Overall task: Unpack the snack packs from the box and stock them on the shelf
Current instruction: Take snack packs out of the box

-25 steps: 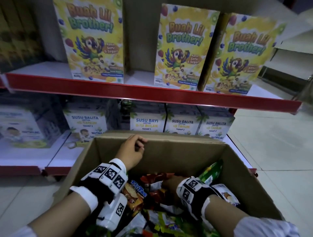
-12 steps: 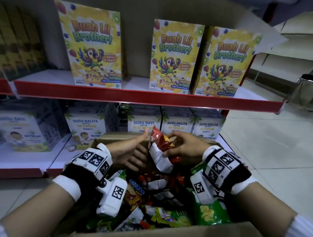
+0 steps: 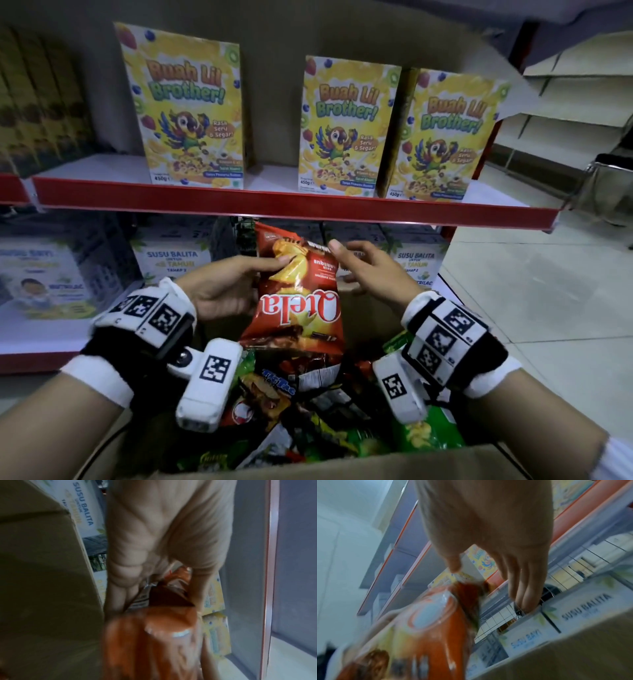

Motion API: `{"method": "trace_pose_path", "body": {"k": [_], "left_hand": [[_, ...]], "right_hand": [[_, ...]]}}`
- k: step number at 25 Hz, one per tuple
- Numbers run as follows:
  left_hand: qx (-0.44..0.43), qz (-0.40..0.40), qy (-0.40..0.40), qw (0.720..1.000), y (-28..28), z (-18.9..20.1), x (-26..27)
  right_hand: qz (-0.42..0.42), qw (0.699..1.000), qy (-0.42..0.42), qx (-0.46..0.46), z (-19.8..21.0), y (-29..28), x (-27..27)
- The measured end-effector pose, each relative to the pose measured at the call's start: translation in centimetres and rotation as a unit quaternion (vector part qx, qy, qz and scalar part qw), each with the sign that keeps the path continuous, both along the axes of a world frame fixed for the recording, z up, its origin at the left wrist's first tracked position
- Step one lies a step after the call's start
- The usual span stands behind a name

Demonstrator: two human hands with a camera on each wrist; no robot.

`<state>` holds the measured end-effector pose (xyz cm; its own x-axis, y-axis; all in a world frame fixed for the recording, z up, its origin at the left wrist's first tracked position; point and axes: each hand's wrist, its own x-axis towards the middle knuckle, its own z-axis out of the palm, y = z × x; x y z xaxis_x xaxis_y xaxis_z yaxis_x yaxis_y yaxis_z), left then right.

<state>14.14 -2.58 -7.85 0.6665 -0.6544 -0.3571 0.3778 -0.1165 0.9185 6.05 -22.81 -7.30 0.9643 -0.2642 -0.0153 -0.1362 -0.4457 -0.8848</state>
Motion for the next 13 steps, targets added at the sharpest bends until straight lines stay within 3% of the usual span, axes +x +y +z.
{"method": "trace_pose_path", "body": {"k": [2,4,5,7,9,13], "left_hand": [[-0.063,0.0,0.019,0.998,0.4,0.5,-0.3],[-0.074,0.01,0.011,0.997,-0.3,0.7,-1.0],[-0.073,0.021,-0.006,0.997,-1.0,0.7,-1.6],[-0.061,0.063,-0.071,0.994,-2.6,0.5,-2.5],[0.002,0.142,-0.166,0.976,-3.6,-0.2,-3.0],[0.051,0.199,-0.296,0.933,-3.5,-1.7,-2.0]], "right_hand": [[0.022,0.994,0.044,0.101,-0.5,0.5,0.0],[0.006,0.983,0.018,0.183,-0.8,1.6,0.1],[-0.009,0.985,-0.015,0.172,-1.1,2.0,0.2],[-0.034,0.995,-0.085,0.049,-1.8,2.5,0.5],[-0.045,0.989,-0.14,-0.023,-2.0,3.0,0.2],[-0.043,0.986,-0.161,-0.003,-2.6,3.4,-0.1]]}}
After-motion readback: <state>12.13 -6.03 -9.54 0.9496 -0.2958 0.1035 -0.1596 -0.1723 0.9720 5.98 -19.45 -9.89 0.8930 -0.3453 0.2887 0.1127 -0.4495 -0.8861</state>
